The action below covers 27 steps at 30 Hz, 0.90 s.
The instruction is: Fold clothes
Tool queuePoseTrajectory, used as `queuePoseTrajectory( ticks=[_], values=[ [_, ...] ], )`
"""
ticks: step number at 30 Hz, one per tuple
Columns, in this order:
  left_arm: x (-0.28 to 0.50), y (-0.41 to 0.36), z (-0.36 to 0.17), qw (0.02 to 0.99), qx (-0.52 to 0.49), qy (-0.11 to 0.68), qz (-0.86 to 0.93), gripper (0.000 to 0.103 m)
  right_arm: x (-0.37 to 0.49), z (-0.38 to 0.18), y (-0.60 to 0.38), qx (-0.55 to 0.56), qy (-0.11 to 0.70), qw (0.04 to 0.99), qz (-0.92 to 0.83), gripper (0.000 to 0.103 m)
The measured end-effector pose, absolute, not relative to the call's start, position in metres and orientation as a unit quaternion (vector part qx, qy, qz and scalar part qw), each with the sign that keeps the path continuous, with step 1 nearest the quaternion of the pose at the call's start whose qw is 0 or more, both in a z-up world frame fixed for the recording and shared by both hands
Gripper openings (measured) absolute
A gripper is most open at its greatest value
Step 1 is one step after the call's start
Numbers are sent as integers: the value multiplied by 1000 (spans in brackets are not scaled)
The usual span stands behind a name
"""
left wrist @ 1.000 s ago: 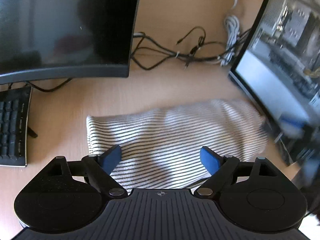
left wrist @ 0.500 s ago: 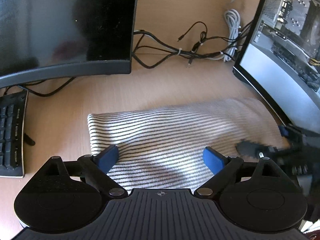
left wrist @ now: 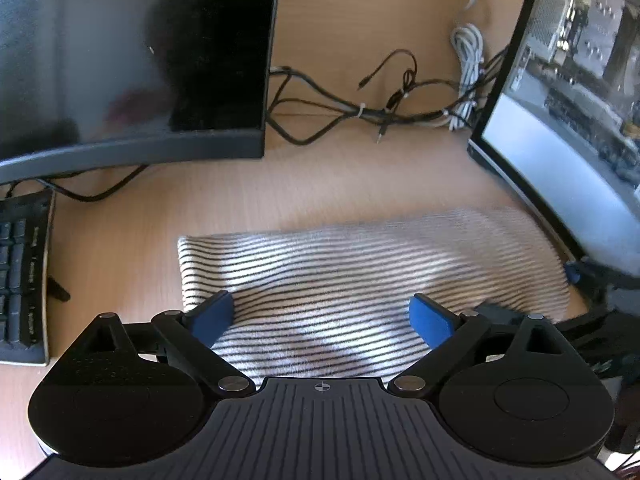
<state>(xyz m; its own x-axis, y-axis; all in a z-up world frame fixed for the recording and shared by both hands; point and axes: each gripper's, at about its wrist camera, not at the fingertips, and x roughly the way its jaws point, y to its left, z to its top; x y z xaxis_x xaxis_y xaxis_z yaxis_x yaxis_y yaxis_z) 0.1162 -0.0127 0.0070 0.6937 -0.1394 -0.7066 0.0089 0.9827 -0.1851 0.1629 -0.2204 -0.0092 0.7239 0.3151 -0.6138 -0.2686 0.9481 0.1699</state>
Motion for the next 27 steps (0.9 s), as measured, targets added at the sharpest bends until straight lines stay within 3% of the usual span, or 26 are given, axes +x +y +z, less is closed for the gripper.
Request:
queuePoseTrajectory(
  ticks=[4,27],
  values=[
    [106,-9,24,919,-103,377,-54,96,160,-10,-219,31,335,929,155,103],
    [108,-11,-4,912,-85,397,-60,99,156,-6,-219,42,335,932,135,103]
  ],
)
